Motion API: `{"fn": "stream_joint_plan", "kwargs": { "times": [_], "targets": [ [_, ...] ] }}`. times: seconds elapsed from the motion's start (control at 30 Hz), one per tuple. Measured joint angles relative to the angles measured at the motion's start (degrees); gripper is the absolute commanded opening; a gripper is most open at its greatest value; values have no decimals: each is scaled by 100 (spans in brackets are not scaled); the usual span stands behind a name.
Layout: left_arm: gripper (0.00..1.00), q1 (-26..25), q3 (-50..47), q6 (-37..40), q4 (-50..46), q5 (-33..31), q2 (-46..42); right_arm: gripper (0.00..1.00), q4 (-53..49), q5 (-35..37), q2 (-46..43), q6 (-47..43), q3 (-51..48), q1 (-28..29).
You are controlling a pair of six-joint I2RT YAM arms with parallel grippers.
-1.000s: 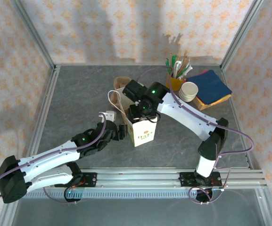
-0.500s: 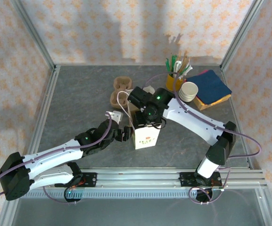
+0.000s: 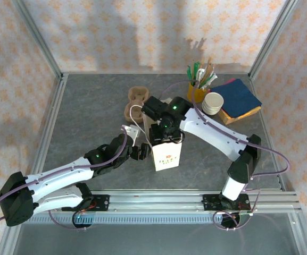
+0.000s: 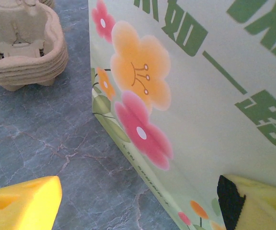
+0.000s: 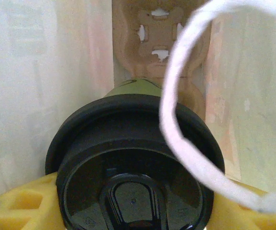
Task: Pack the takeout coffee
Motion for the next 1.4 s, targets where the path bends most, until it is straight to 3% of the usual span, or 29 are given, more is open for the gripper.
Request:
{"fn": "stream_joint_plan", "kwargs": {
  "times": [0.83, 1.4],
  "targets": [
    [86, 0, 9, 44, -9, 22, 92, 52, 35, 37, 168, 140, -149, -42],
    [88, 0, 413, 341, -833, -68, -85, 52, 149, -122, 61, 151, -437, 17]
  ]
}}
